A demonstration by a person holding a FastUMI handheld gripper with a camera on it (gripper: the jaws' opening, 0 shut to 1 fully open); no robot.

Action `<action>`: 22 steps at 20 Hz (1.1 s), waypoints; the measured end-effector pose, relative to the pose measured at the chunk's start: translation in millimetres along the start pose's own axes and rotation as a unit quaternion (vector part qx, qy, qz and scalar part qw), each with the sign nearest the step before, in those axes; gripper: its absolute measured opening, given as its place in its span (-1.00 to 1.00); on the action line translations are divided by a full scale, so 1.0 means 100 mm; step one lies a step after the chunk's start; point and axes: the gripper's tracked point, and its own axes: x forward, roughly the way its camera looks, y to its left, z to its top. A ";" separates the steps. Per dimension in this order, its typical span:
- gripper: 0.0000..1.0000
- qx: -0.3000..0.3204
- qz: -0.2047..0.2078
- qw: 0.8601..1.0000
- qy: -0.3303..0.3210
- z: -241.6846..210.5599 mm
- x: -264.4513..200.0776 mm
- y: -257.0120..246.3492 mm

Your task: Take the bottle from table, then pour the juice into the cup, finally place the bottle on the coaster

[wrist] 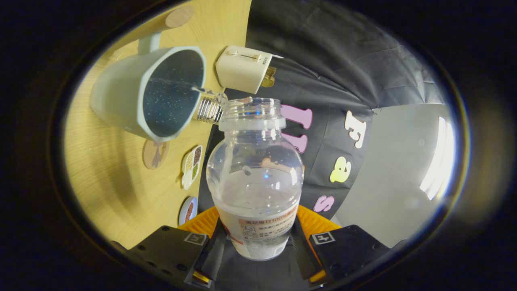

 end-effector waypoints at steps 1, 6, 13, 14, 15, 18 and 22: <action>0.56 -0.003 0.001 1.000 -0.001 0.00 0.00 0.01; 0.56 -0.012 -0.004 1.000 -0.001 -0.03 0.07 -0.01; 0.56 -0.028 -0.011 0.999 -0.009 -0.02 0.05 -0.06; 0.56 -0.031 -0.013 0.999 -0.011 0.00 0.05 -0.07; 0.56 -0.033 -0.013 0.999 -0.012 -0.01 0.06 -0.08; 0.56 -0.042 -0.018 0.999 -0.015 0.02 0.07 -0.14; 0.56 -0.048 -0.020 0.998 -0.017 0.04 0.10 -0.20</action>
